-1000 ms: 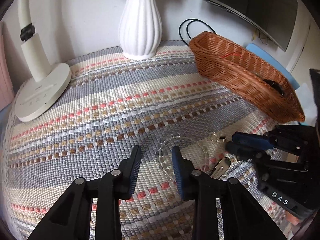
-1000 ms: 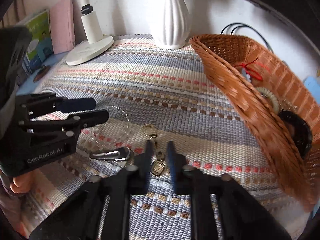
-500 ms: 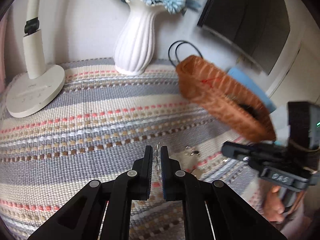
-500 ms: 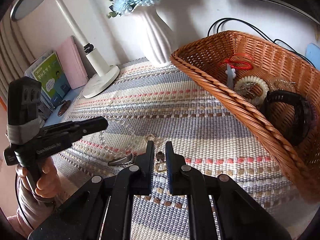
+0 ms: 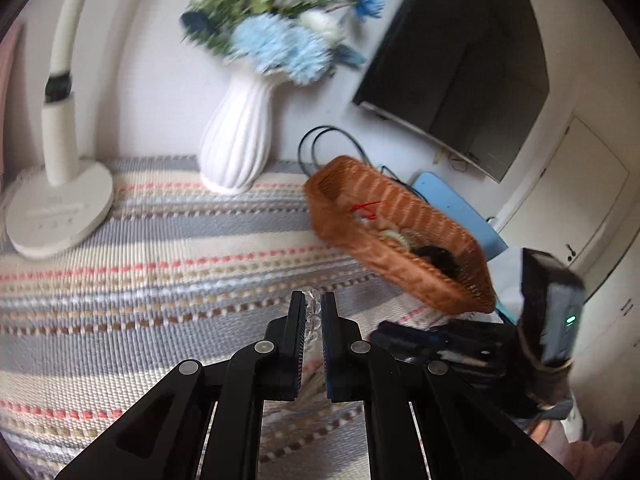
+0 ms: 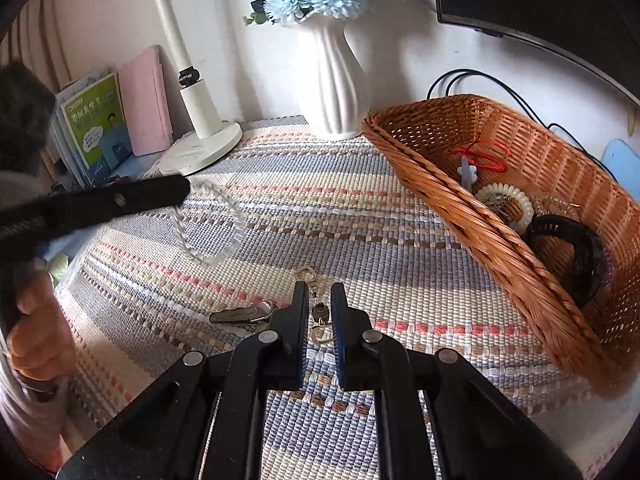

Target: Organize jewelry

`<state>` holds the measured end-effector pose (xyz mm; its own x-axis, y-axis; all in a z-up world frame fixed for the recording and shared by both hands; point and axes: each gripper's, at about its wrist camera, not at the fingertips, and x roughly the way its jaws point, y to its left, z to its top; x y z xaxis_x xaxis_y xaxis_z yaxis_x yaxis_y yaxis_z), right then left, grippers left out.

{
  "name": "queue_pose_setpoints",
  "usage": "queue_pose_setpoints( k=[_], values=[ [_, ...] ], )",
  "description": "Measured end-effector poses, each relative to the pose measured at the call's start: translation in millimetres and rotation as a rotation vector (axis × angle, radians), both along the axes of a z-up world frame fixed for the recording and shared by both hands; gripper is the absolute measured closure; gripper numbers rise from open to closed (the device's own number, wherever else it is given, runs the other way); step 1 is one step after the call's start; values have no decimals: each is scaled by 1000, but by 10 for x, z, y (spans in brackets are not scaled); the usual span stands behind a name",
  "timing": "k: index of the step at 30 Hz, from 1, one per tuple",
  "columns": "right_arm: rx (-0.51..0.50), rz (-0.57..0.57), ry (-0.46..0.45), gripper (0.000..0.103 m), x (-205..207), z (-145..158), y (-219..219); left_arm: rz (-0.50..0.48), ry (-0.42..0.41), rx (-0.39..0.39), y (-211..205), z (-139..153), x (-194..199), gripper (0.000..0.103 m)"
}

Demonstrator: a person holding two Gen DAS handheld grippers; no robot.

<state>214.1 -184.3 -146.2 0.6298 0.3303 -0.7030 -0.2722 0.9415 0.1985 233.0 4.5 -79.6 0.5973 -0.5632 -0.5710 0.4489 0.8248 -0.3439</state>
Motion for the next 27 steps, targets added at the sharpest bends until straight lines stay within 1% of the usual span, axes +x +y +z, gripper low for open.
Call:
queue_pose_setpoints(
  k=[2,4,6,7,9,11,12,14,16,18,19,22,24,27],
  values=[
    [12,-19,-16,90,-35,46,-52,-16,-24,18,-91,140,-60,95],
    [30,-55,-49,90,-109,160,-145,-30,-55,44,-209,314,-125,95],
    [71,-88,-96,90,-221,399,-322,-46,-86,68,-323,477,-167,95],
    [74,-106,-115,90,-249,493,-390,-55,-101,80,-388,560,-189,95],
    [81,-173,-162,90,-286,795,-665,-77,-137,99,-546,738,-203,95],
    [107,-219,-187,90,-264,996,-933,-103,-162,97,-702,882,-179,95],
    [120,-250,-199,90,-237,1085,-1105,-120,-175,92,-796,951,-156,95],
    [115,-317,-212,90,-160,1163,-1338,-145,-200,82,-993,1063,-106,95],
    [135,-383,-205,90,-58,1154,-1584,-181,-203,43,-1196,1111,1,95],
    [177,-424,-201,90,17,1073,-1773,-194,-212,20,-1365,1094,84,95],
    [180,-439,-199,90,46,1029,-1828,-195,-214,15,-1456,1069,126,95],
    [178,-464,-161,90,224,798,-1955,-181,-194,15,-1698,863,356,95],
    [181,-462,-127,90,331,628,-1998,-172,-172,19,-1760,709,482,95],
    [186,-467,-85,90,466,418,-2055,-150,-144,45,-1794,490,625,95]
  ],
)
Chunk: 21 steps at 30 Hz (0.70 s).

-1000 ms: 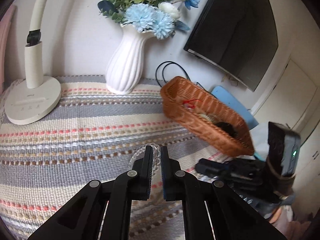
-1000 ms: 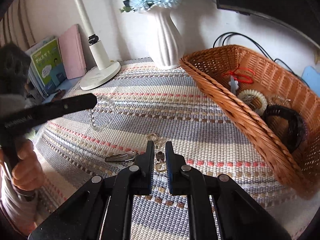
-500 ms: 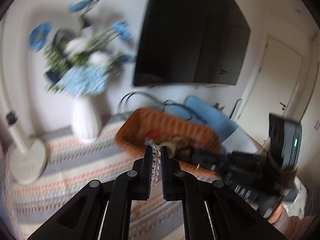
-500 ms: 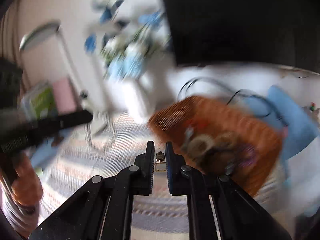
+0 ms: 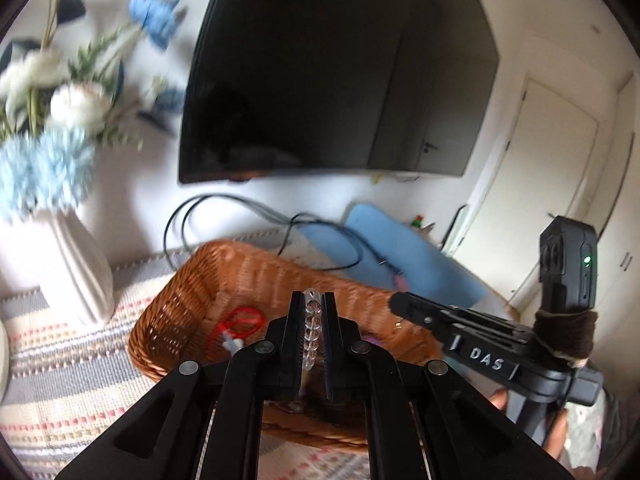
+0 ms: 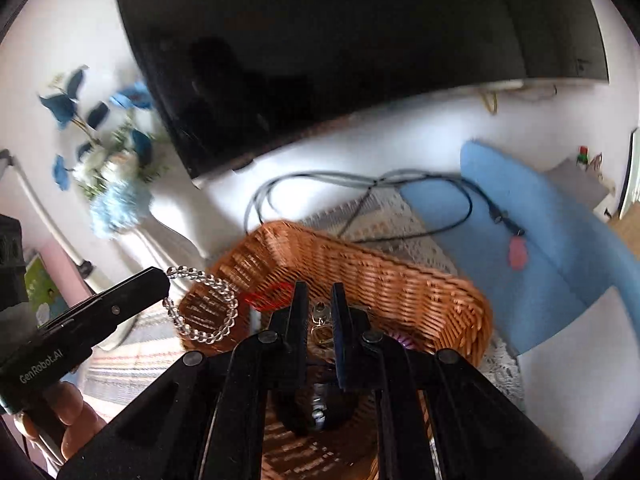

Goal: Organize jewelry
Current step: 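Carry the earrings and chain bracelet into the basket and open both tools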

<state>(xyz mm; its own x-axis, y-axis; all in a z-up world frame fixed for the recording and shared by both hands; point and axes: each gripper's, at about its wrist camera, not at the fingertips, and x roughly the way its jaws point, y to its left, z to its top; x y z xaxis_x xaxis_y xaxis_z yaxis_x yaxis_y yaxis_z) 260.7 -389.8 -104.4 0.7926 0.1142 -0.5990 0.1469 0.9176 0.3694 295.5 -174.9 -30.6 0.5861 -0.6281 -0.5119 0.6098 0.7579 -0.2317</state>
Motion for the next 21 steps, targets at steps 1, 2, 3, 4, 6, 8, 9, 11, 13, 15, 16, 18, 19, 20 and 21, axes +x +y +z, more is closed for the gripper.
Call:
queue_pose_setpoints(
  k=[1,2,3,4,6,8,9,11,13,15,16,18,19,20,21],
  values=[
    [11,3,14,90,43,-70,-10,11,12,14,5,-80,59,95],
    [24,6,33,90,76,-143,-27,20,25,23,11,-140,117,95],
    [31,10,52,90,98,-195,-31,30,41,29,26,-189,162,95],
    [36,12,72,90,126,-248,-39,36,64,25,54,-257,218,95],
    [45,19,94,90,164,-328,-45,48,89,29,75,-344,302,95],
    [47,17,112,90,179,-383,-53,59,105,36,90,-423,375,95],
    [45,13,115,90,176,-401,-55,63,119,39,98,-443,396,95],
    [51,13,118,90,181,-411,-61,70,119,56,86,-482,420,95],
    [58,17,122,90,189,-426,-60,76,111,71,68,-496,429,95],
    [58,18,132,89,213,-444,-57,86,102,90,39,-505,449,95],
    [59,15,133,89,215,-446,-59,94,94,103,28,-509,447,95],
    [67,16,126,89,198,-436,-68,98,81,120,13,-499,437,85],
    [72,16,121,89,187,-429,-75,99,75,124,12,-486,425,82],
    [75,15,117,89,179,-423,-86,100,70,122,18,-482,427,75],
    [81,15,115,89,175,-423,-96,103,63,116,26,-464,417,74]
  ],
)
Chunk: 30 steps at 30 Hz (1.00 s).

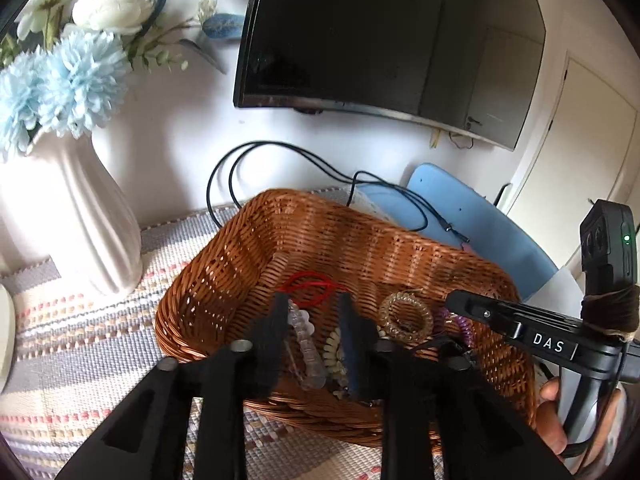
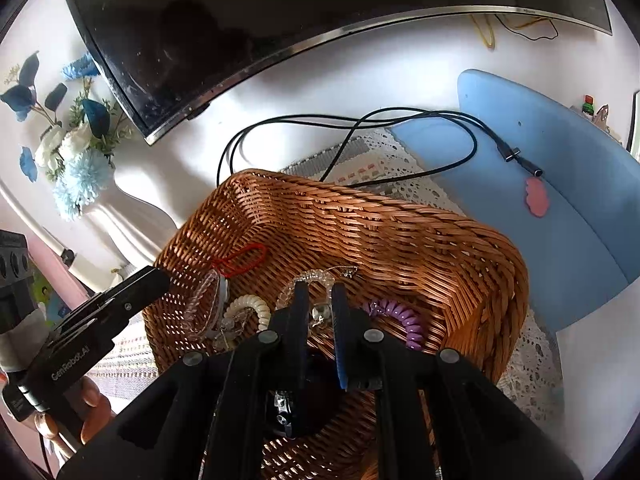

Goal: Organize jewelry
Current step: 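Carry the earrings and chain bracelet into the basket and open both tools, then withdraw both tools toward the silver hair clip and last earring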

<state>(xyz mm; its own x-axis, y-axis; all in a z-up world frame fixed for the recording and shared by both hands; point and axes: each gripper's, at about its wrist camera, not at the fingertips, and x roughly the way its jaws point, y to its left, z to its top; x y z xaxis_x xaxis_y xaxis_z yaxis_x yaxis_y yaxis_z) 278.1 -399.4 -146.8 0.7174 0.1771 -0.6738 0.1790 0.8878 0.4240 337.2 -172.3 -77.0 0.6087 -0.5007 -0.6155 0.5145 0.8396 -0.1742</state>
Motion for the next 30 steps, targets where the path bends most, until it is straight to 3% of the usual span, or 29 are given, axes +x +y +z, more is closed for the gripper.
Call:
queue_pose_setpoints(
  k=[9,15,19,21,25,30],
  values=[
    [-21,-32,-60,88,-127,124,-20,4,-3,-56,123,263,-148,74],
    [-8,-60,-83,87,-402,315,-4,2,-99,-45,395,656,-602,74],
    [3,-38,-104,74,-605,457,189,22,-149,-26,689,856,-925,74],
    [-3,-12,-113,74,-681,515,334,30,-167,-22,836,900,-1059,74],
    [-4,57,-103,74,-751,524,654,50,-174,-16,1122,881,-1273,73],
    [14,144,-40,73,-682,353,1012,40,-95,27,1367,514,-1243,73]
  ],
)
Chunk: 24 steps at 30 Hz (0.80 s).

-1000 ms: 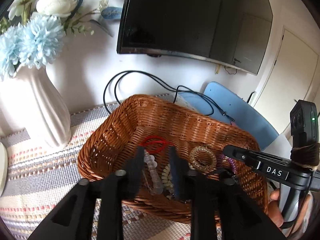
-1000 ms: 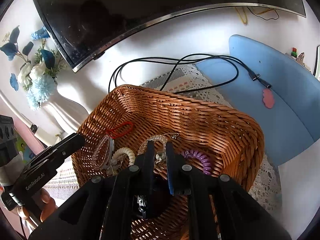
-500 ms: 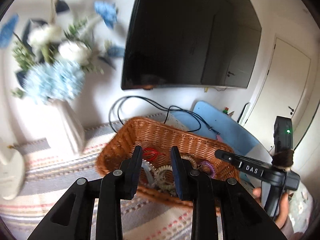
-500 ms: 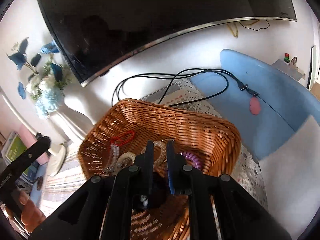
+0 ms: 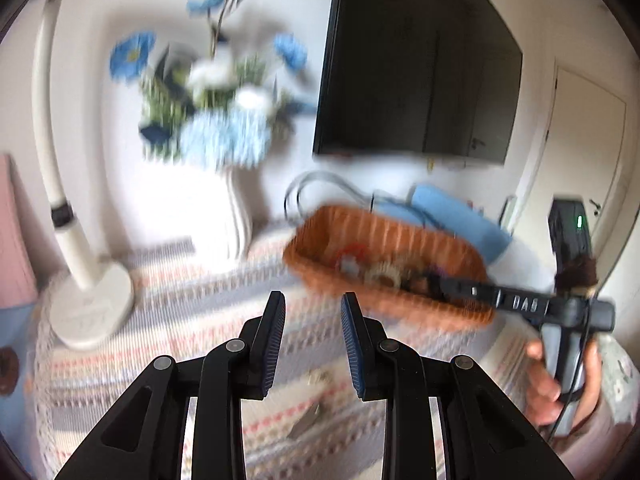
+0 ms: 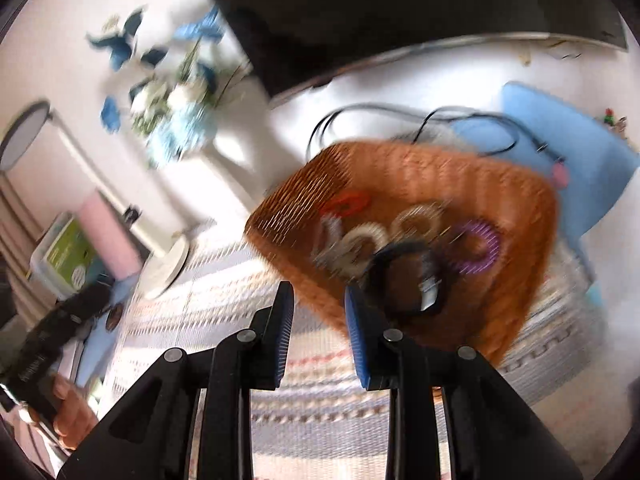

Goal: Organize jewelry
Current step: 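Withdraw both tools toward the silver hair clip and last earring, then grasp the silver hair clip with the left tool while the right tool grasps the earring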

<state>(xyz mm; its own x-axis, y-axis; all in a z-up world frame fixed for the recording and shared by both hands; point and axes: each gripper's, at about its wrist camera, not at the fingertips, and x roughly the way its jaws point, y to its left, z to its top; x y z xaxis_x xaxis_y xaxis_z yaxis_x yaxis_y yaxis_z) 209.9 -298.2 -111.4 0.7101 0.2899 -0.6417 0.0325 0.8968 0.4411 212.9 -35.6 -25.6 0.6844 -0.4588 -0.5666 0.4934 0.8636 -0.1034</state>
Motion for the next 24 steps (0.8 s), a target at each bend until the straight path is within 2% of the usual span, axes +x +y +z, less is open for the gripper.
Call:
queue_pose_setpoints(
  k=[5,12,14,17,20,24],
  values=[
    [-22,142,100,74,245,-146,395,-75,81,76,68,-494,55,73],
    [-124,325,107,74,478,-318,810,-185,221,62,102,-857,199,73],
    [-161,383,112,74,514,-409,910,-217,232,83,29,-959,163,73],
    [-208,450,114,74,511,-518,1039,-229,240,155,-114,-1082,118,73],
    [-243,469,118,74,506,-613,1115,-204,229,193,-188,-1128,126,73],
    [-285,486,109,74,497,-631,1205,-194,223,203,-211,-1131,115,74]
  ],
)
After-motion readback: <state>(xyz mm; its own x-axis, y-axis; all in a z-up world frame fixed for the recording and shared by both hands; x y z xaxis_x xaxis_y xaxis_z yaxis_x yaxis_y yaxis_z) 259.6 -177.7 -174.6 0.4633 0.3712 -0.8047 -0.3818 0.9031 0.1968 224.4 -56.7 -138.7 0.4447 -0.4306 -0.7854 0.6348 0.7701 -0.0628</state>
